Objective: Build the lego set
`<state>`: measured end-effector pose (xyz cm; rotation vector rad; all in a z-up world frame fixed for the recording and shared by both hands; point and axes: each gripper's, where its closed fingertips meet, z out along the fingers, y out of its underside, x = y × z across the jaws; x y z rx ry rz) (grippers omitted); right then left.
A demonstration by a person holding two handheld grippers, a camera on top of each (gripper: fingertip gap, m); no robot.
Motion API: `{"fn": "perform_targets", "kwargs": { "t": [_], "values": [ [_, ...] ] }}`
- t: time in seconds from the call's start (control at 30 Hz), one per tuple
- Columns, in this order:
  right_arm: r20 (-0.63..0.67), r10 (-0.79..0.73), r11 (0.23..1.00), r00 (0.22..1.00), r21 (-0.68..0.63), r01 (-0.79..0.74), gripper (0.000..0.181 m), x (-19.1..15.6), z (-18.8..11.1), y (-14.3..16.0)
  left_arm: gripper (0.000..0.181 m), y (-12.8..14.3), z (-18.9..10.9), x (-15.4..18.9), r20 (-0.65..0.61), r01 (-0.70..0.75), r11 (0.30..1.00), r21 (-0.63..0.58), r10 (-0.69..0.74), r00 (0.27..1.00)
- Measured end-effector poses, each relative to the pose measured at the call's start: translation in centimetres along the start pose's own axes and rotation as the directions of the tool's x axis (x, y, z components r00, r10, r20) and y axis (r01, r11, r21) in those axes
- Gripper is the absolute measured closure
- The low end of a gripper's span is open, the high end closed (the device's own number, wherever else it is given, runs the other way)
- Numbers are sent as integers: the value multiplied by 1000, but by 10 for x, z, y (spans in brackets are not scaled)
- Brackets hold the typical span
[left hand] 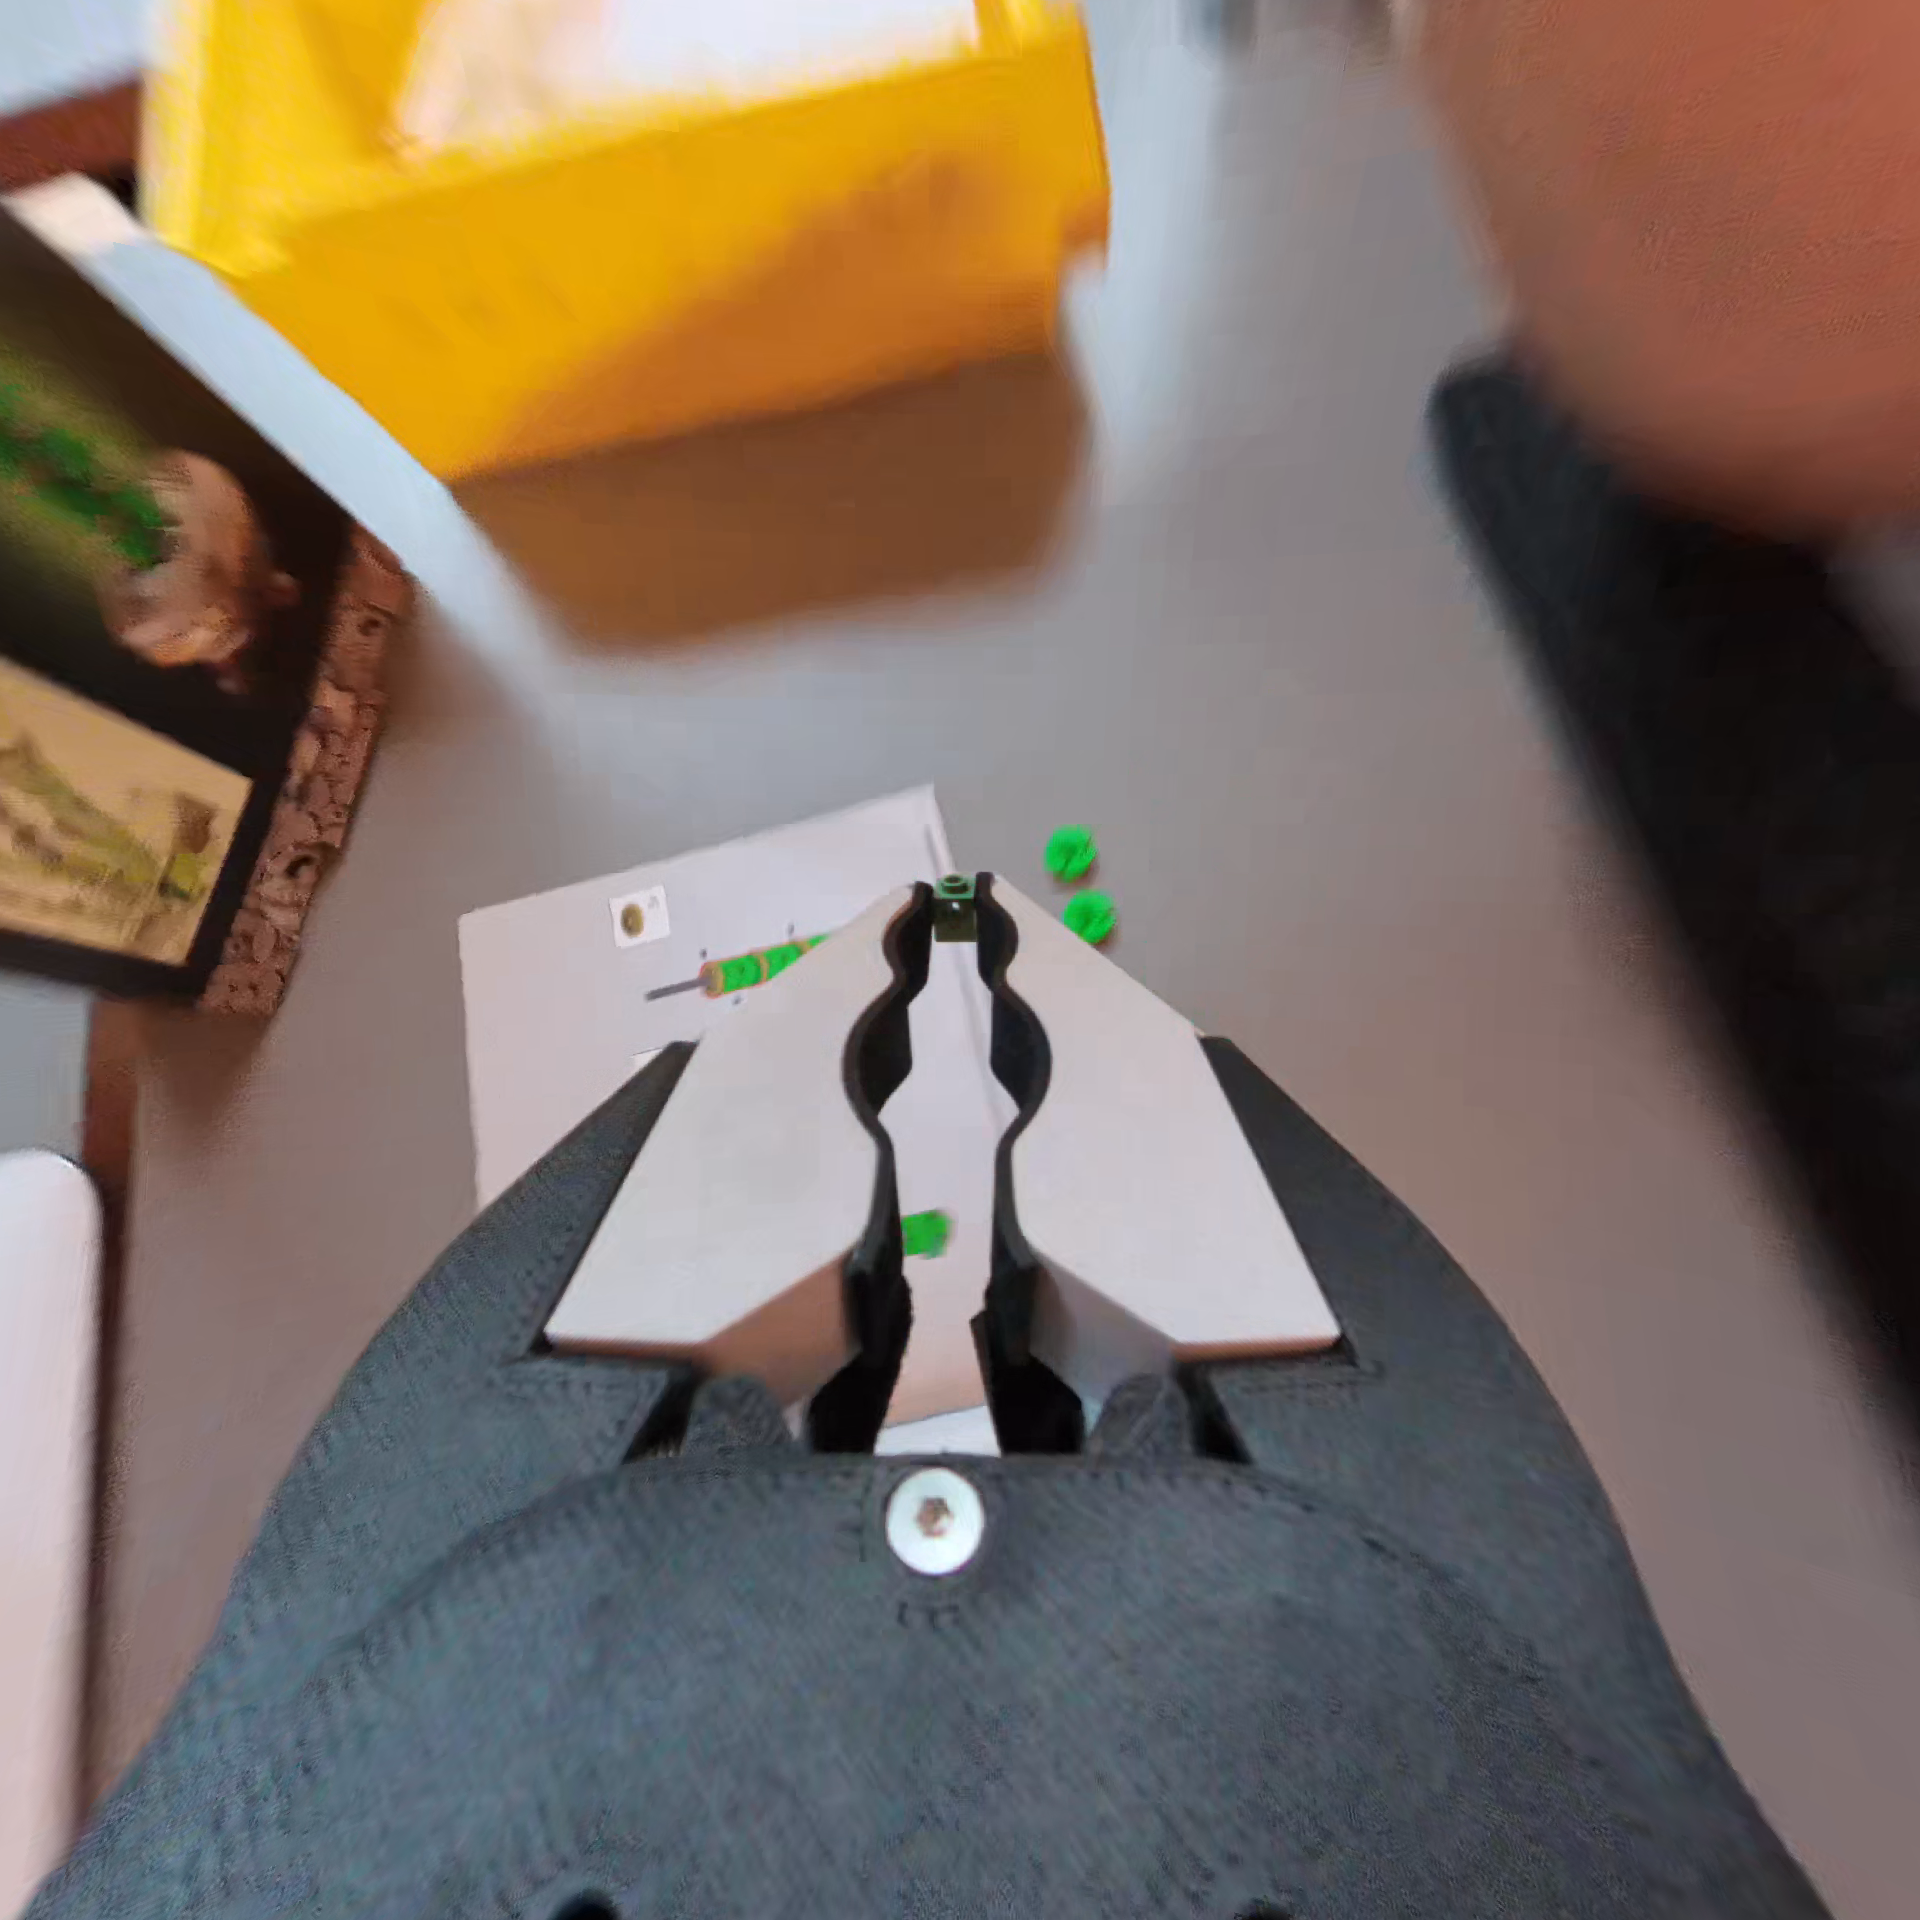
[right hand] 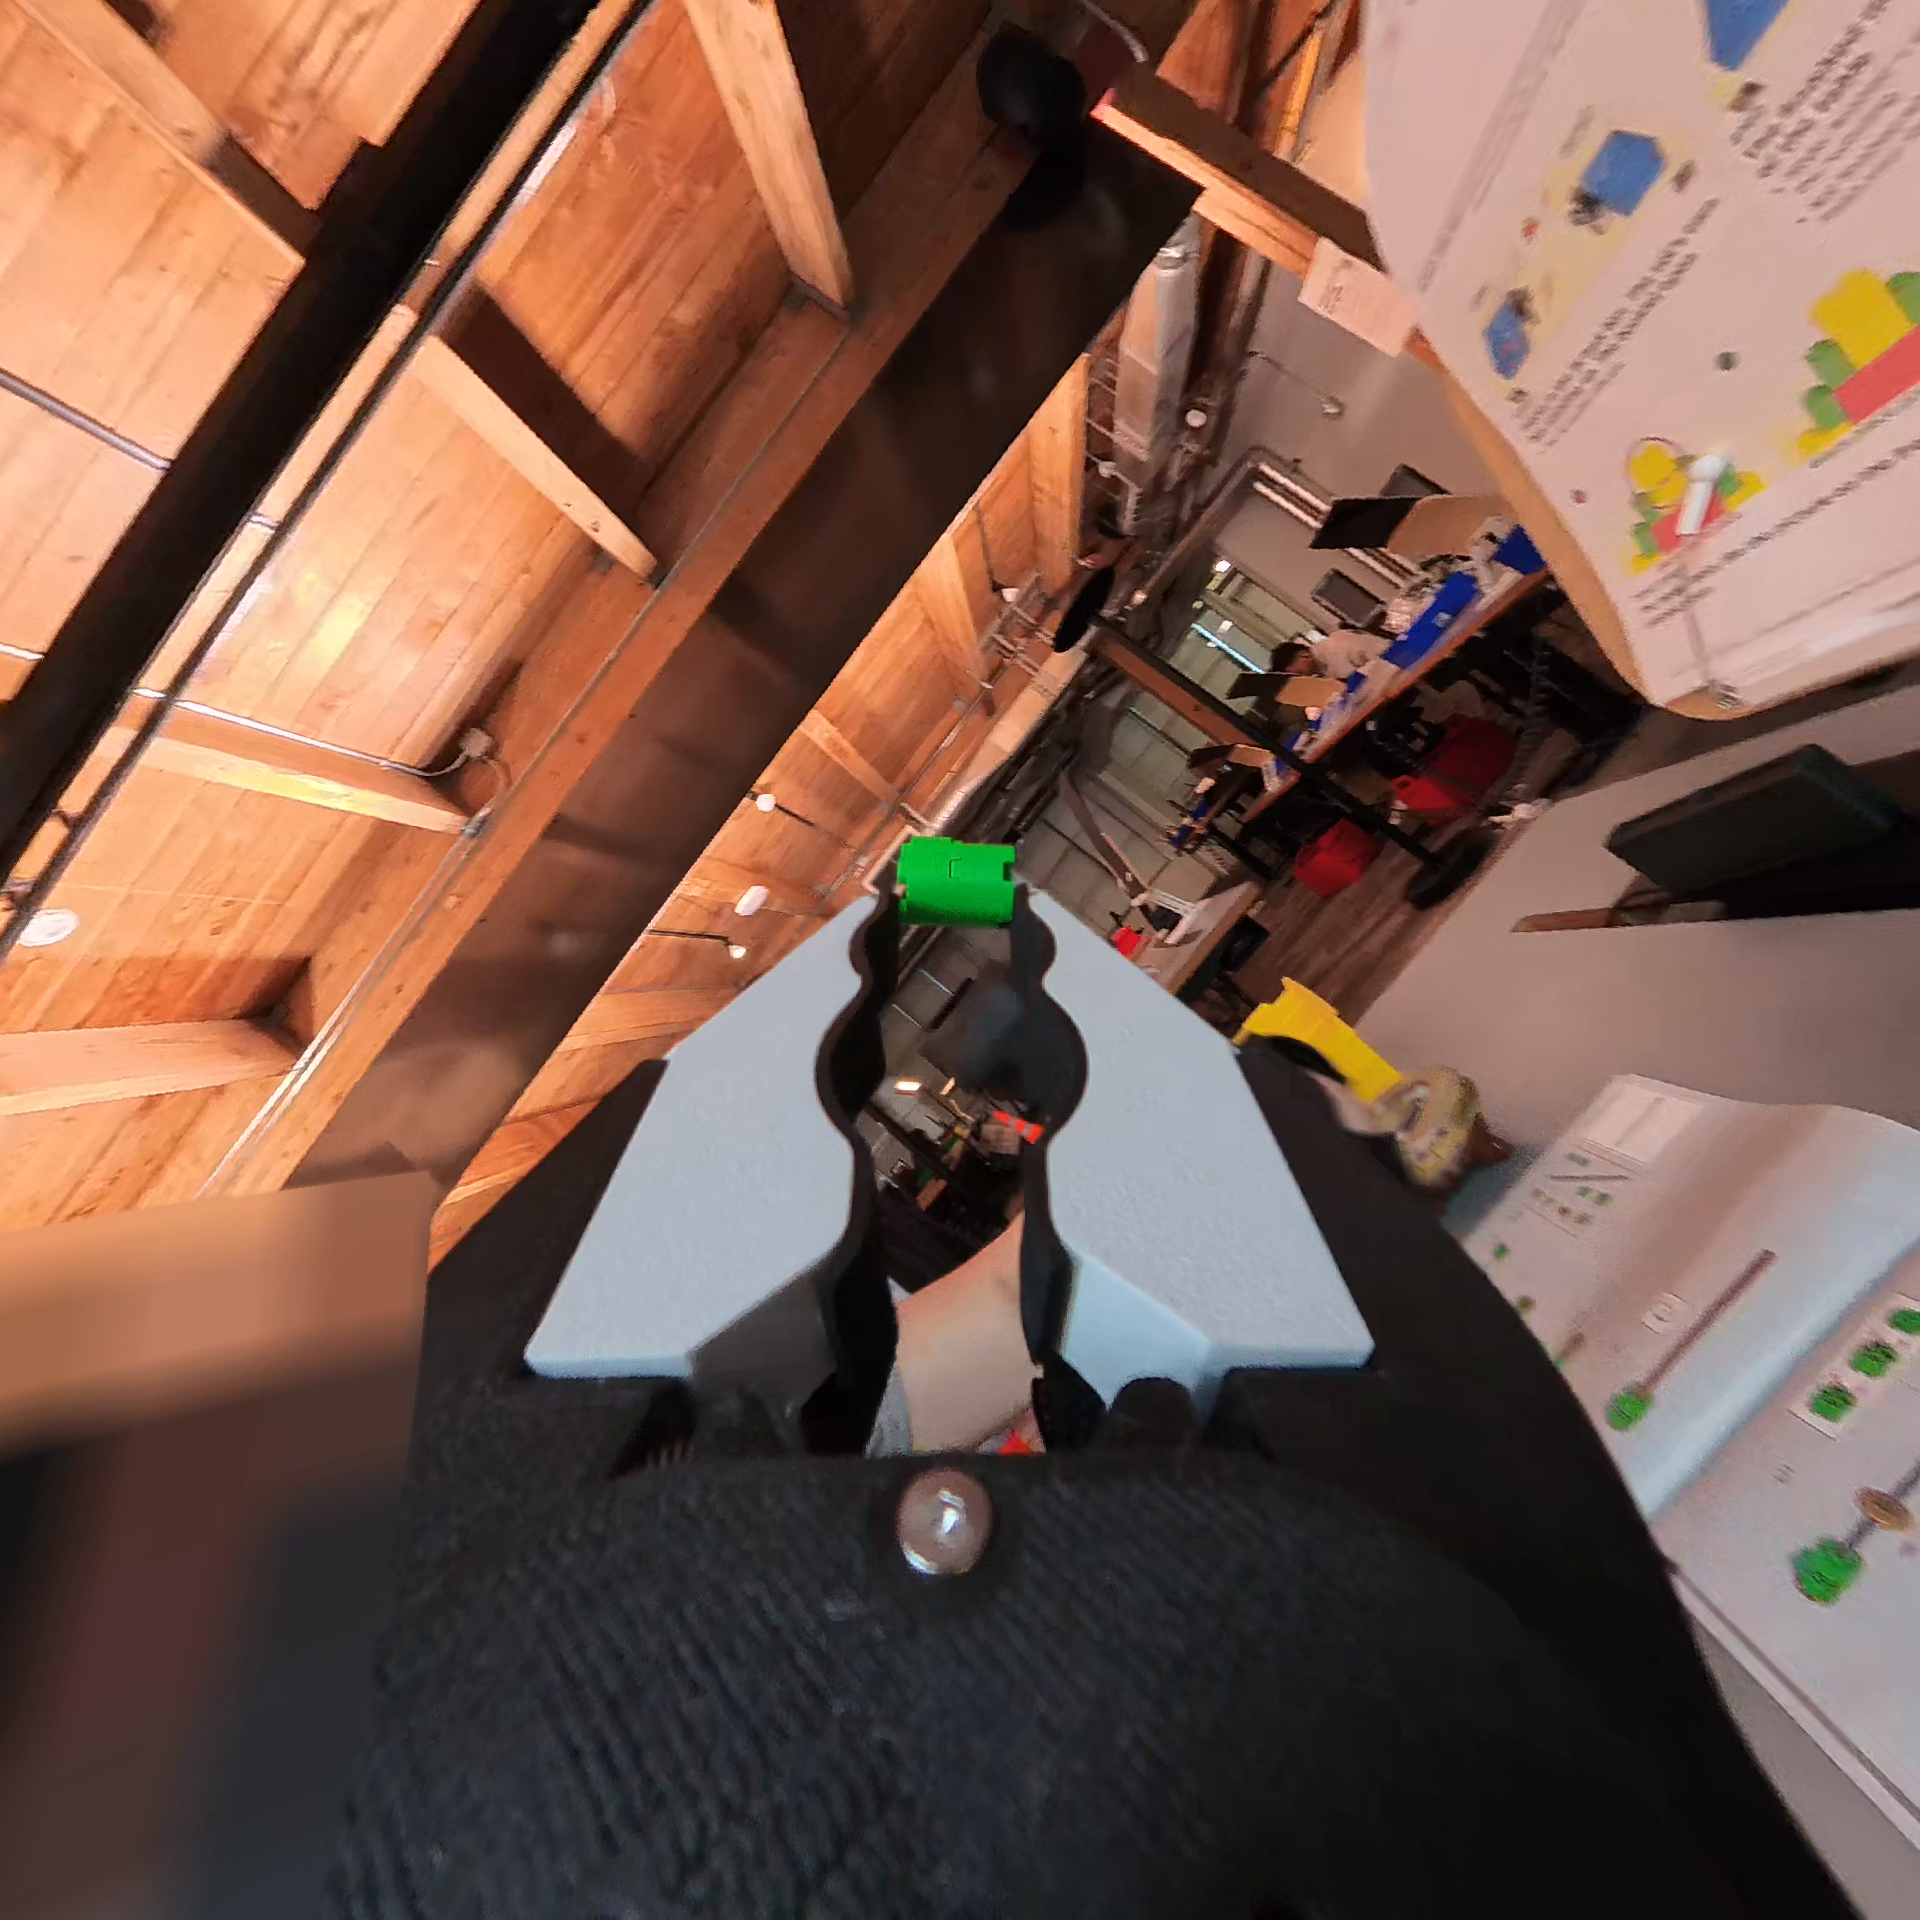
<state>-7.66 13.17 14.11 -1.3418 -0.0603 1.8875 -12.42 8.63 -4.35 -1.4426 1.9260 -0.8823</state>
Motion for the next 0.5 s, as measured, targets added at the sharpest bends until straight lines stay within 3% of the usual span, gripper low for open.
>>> {"fn": "perform_targets", "kwargs": {
  "t": [0.1,0.2,0.33,0.5],
  "values": [
    [-55,43,998,998,-51,-46,162,25,12,14,175,-38,-60,14,-50,195,936,292,-189,981],
    [-46,127,983,991,-131,-132,162,39,34,41,176,-58,-113,13,-39,275,849,450,-289,957],
    [22,278,929,960,-258,-264,162,39,65,85,176,-73,-159,19,-41,296,791,535,-325,945],
    [41,353,880,935,-355,-316,162,32,88,124,176,-87,-189,36,-151,362,709,606,-344,927]
  ]
}}
